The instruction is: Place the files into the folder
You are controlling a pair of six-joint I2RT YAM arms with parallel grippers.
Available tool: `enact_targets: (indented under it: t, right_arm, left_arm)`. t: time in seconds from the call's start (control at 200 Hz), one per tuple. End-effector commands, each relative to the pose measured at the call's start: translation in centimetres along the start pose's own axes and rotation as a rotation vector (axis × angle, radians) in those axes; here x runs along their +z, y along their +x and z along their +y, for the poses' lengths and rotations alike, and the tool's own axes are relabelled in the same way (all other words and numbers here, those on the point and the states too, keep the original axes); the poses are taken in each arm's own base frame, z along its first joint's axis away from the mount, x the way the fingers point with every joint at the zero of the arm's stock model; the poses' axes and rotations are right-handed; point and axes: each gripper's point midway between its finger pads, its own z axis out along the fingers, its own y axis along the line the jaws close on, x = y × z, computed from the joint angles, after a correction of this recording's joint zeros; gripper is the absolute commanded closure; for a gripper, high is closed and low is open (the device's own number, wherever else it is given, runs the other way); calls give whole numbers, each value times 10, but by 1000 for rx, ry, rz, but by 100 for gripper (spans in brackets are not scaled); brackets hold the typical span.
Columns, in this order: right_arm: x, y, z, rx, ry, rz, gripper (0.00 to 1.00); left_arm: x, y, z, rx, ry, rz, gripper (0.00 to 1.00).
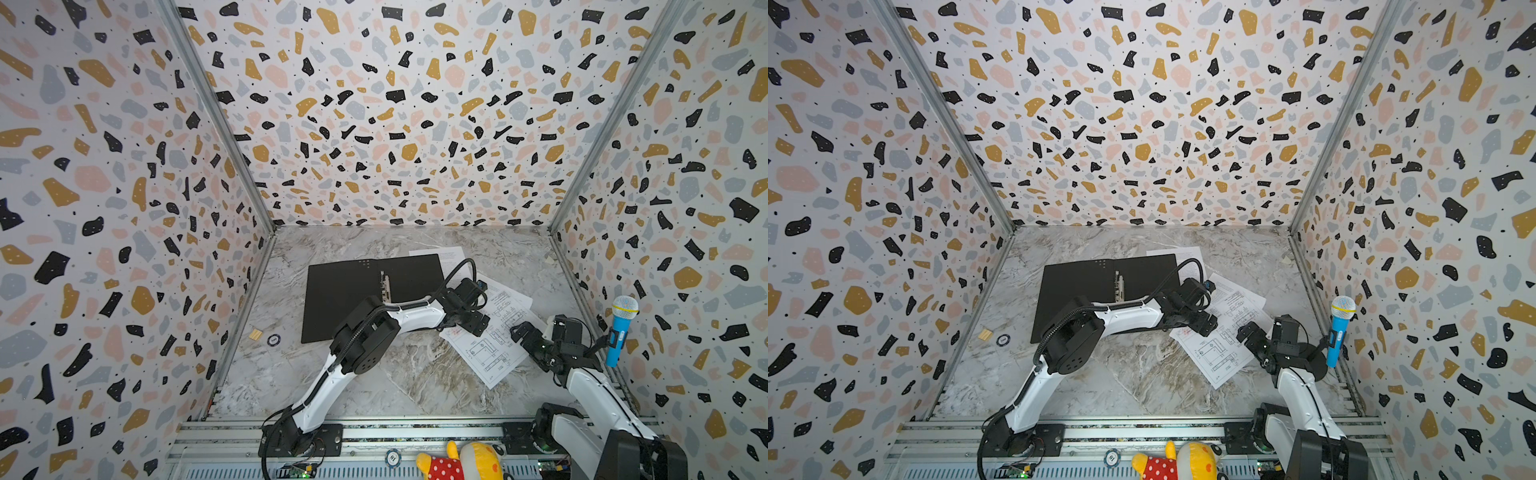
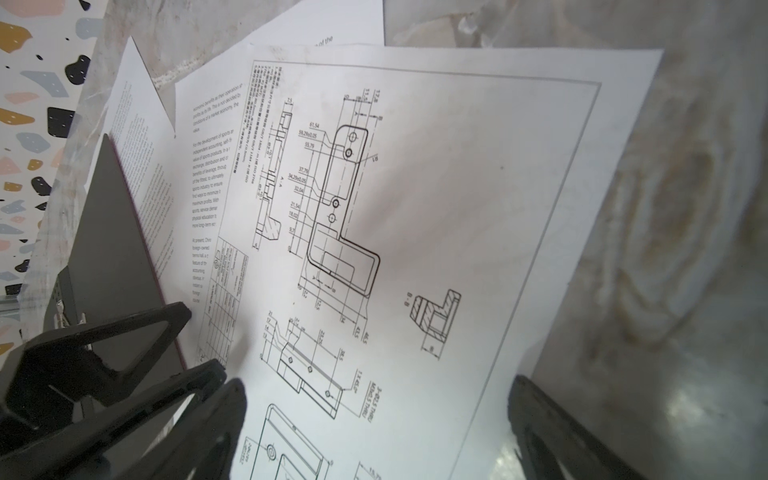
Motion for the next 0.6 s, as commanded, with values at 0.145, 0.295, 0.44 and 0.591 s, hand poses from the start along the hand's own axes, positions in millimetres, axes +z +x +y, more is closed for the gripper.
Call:
enact_targets:
  t: [0.145,0.295,0.44,0.591]
  right_arm:
    - [-13,3,-10,3,78,25,1]
    - [-17,3,-9,5,80,22,1]
    - [-19,1,-3,1,55,22,1]
    - [-21,2,-2,-1,60,36,1]
  left_arm:
    - [3,8,-4,8,19,31,9]
    - [-7,-4,-9,11,30,-5,9]
    - [-11,-9,-14,11,54,-15,9]
    - [-11,-8,-14,9,54,-13,9]
